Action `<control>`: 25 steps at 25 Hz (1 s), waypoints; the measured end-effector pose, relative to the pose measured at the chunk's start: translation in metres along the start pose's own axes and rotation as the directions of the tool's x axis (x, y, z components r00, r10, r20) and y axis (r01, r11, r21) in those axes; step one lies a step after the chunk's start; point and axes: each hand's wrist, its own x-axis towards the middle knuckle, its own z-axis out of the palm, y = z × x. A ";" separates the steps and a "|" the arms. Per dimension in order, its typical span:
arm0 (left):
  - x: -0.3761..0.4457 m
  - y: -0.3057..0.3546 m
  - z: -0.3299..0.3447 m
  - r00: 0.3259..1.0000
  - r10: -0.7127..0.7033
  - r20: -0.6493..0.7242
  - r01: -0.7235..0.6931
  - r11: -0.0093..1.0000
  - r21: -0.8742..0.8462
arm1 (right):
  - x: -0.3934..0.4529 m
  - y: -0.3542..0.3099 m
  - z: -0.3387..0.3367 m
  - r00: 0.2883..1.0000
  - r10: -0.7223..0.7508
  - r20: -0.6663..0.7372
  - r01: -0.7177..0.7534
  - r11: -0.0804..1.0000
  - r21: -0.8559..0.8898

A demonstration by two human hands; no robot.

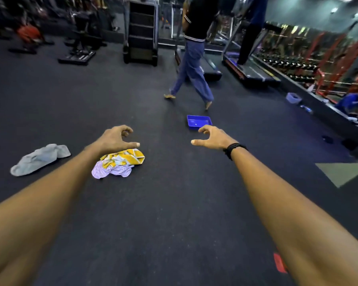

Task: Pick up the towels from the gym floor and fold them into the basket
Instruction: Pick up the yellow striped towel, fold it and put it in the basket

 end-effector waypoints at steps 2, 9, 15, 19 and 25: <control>0.017 -0.025 -0.020 1.000 -0.019 0.000 0.019 1.000 0.002 | 0.032 -0.021 0.011 1.000 -0.008 0.014 0.008 1.000 -0.005; 0.081 -0.099 -0.088 0.990 -0.116 -0.075 0.116 0.993 -0.008 | 0.140 -0.088 0.037 0.998 -0.055 0.037 0.054 0.998 0.037; 0.165 -0.154 -0.106 0.982 -0.167 -0.088 0.166 0.986 -0.016 | 0.266 -0.114 0.060 0.992 -0.089 0.087 0.087 0.996 0.019; 0.247 -0.198 -0.117 0.965 -0.239 -0.107 0.239 0.971 -0.018 | 0.388 -0.126 0.081 0.987 -0.124 0.107 0.122 0.992 0.023; 0.371 -0.259 -0.132 0.924 -0.377 -0.061 0.378 0.925 0.021 | 0.557 -0.145 0.131 0.954 -0.107 0.280 0.108 0.994 0.011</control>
